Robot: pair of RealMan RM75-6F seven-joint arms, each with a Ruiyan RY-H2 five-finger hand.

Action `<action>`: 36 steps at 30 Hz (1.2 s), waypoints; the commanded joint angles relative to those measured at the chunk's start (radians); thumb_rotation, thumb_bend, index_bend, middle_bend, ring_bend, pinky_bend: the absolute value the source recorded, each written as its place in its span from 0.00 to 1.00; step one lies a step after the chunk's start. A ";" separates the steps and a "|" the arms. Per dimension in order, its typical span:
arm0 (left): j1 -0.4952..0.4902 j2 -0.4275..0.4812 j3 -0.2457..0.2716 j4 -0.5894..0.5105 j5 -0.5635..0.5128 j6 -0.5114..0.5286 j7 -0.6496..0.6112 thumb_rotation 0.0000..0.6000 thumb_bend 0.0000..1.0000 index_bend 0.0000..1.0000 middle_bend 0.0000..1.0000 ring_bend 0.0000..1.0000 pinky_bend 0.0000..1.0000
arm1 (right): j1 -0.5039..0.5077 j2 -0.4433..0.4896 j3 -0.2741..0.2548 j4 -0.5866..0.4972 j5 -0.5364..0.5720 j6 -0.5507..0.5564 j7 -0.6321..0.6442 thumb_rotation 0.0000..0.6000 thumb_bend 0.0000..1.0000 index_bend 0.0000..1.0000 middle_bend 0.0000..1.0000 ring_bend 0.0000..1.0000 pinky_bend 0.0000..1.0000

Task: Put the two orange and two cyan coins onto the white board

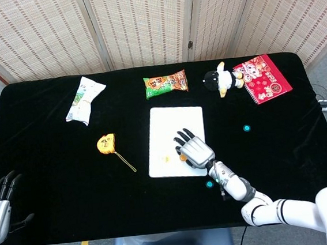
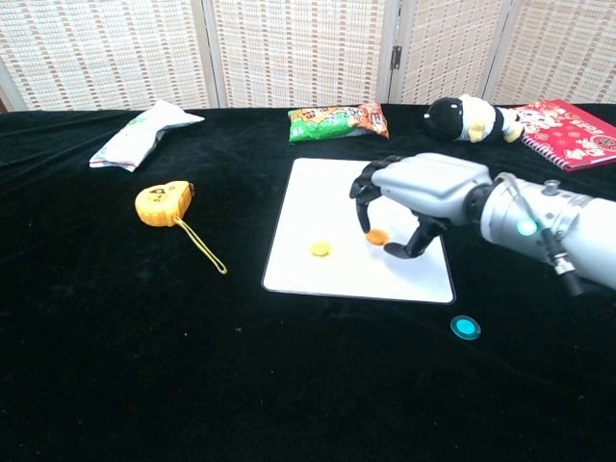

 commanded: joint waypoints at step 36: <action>-0.001 -0.007 -0.007 0.034 -0.016 -0.014 -0.028 1.00 0.07 0.00 0.00 0.06 0.00 | -0.002 0.036 0.020 -0.011 0.051 0.096 0.003 1.00 0.30 0.17 0.09 0.00 0.00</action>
